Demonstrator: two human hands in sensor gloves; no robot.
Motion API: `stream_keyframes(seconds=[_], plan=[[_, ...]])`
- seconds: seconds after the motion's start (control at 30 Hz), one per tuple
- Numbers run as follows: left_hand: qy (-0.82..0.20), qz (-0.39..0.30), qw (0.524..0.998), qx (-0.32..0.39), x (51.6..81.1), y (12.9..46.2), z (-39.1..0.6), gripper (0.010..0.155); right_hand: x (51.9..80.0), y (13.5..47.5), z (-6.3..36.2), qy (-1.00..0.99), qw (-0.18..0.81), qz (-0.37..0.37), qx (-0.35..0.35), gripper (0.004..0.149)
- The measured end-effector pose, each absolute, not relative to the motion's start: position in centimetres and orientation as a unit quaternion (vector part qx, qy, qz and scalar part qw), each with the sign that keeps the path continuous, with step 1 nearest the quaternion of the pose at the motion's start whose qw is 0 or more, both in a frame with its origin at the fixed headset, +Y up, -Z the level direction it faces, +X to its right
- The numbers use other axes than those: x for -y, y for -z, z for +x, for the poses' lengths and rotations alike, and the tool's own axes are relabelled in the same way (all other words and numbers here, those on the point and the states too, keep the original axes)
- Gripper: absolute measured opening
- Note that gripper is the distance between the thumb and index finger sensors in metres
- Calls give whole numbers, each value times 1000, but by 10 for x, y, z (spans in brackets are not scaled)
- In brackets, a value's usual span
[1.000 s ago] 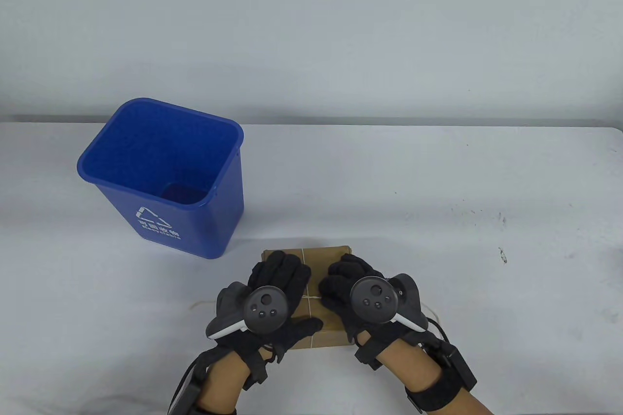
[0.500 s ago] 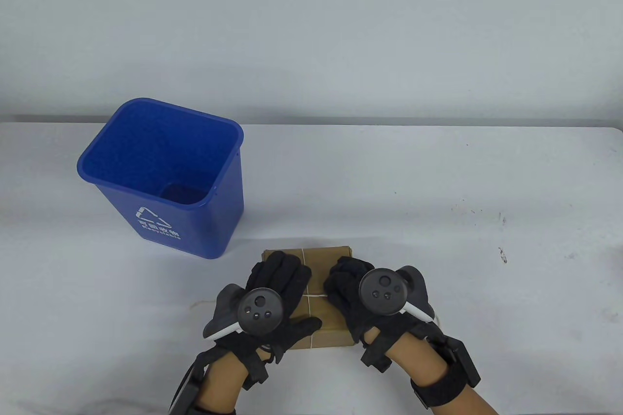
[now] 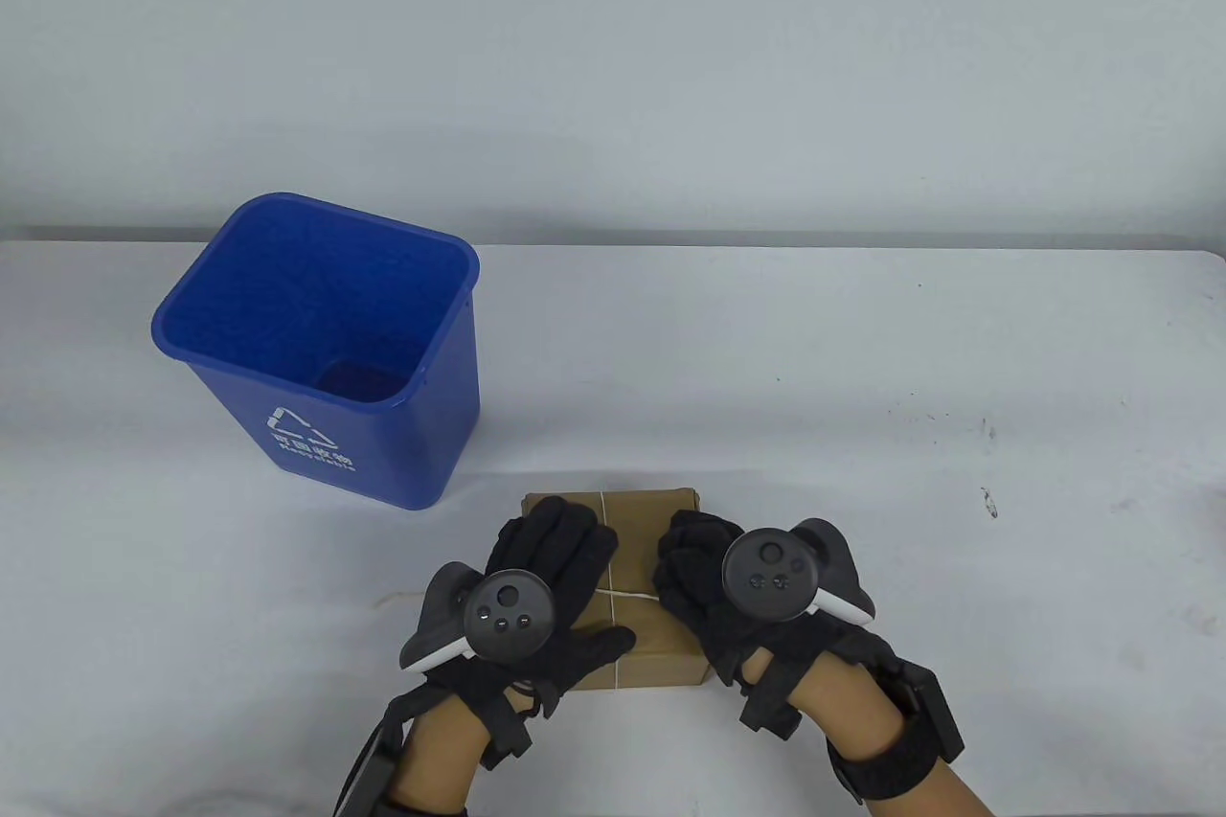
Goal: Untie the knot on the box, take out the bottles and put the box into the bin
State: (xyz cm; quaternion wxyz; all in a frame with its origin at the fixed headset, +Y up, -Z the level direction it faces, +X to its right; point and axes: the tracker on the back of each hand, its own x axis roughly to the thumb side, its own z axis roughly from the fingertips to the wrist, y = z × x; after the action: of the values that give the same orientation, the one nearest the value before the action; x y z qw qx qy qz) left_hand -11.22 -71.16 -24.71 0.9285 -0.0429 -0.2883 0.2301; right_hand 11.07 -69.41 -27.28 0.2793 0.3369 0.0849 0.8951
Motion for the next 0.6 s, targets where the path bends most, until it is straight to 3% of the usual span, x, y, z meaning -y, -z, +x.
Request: stream_keyframes(seconds=[0.17,0.27,0.6], plan=[[-234,-41,927,289,712,246,-114,95,695,273,119,-914,259,311,-28,37],[-231,-41,929,288,712,246,-113,95,695,276,122,-909,268,316,-53,36],[-234,-40,928,286,713,245,-115,95,693,281,139,-929,242,279,-31,36]])
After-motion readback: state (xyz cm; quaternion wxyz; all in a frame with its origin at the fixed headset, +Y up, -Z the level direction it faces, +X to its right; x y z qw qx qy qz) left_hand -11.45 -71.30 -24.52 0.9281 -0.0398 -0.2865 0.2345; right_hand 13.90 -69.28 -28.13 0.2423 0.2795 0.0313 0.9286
